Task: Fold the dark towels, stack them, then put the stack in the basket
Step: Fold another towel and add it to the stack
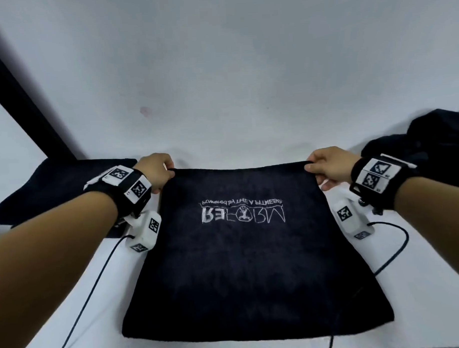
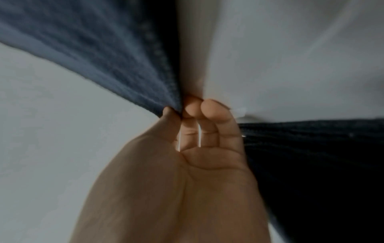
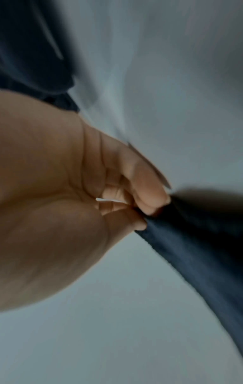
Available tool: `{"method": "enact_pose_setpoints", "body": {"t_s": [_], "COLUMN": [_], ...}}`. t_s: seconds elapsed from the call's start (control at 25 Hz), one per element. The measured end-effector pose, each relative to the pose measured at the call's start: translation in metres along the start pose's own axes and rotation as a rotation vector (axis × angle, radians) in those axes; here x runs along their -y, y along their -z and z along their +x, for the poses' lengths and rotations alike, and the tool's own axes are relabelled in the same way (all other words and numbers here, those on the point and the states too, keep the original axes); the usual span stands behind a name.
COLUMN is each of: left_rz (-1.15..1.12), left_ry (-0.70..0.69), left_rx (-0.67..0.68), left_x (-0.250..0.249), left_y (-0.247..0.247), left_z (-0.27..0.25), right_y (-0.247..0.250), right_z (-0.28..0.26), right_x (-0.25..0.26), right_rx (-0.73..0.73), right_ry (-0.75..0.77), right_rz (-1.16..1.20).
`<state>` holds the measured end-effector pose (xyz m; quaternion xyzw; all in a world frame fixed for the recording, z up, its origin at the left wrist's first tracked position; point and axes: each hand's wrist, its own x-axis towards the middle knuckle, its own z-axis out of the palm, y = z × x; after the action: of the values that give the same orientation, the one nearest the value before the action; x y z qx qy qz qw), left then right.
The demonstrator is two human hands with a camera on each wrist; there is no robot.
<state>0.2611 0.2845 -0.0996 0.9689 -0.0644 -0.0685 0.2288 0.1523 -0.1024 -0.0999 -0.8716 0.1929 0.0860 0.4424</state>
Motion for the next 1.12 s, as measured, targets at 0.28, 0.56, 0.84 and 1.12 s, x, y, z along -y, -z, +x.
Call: {"method": "enact_pose_setpoints", "body": {"t_s": [0.28, 0.56, 0.84, 1.12], "left_rz": [0.357, 0.439, 0.434, 0.305], "left_ry": [-0.055, -0.406, -0.639, -0.805], "left_rx": [0.033, 0.08, 0.265, 0.002], "left_x": [-0.011, -0.028, 0.053, 0.078], "left_y": [-0.002, 0.048, 0.009, -0.008], "left_z": [0.004, -0.099, -0.277, -0.291], "right_y": [0.003, 0.023, -0.02, -0.056], "right_z": [0.008, -0.059, -0.246, -0.285], "right_x": [0.005, 0.02, -0.051, -0.1], "right_rx": [0.001, 0.02, 0.119, -0.101], "right_ry": [-0.043, 0.053, 0.529, 0.637], "right_rz": [-0.14, -0.331, -0.577, -0.716]}}
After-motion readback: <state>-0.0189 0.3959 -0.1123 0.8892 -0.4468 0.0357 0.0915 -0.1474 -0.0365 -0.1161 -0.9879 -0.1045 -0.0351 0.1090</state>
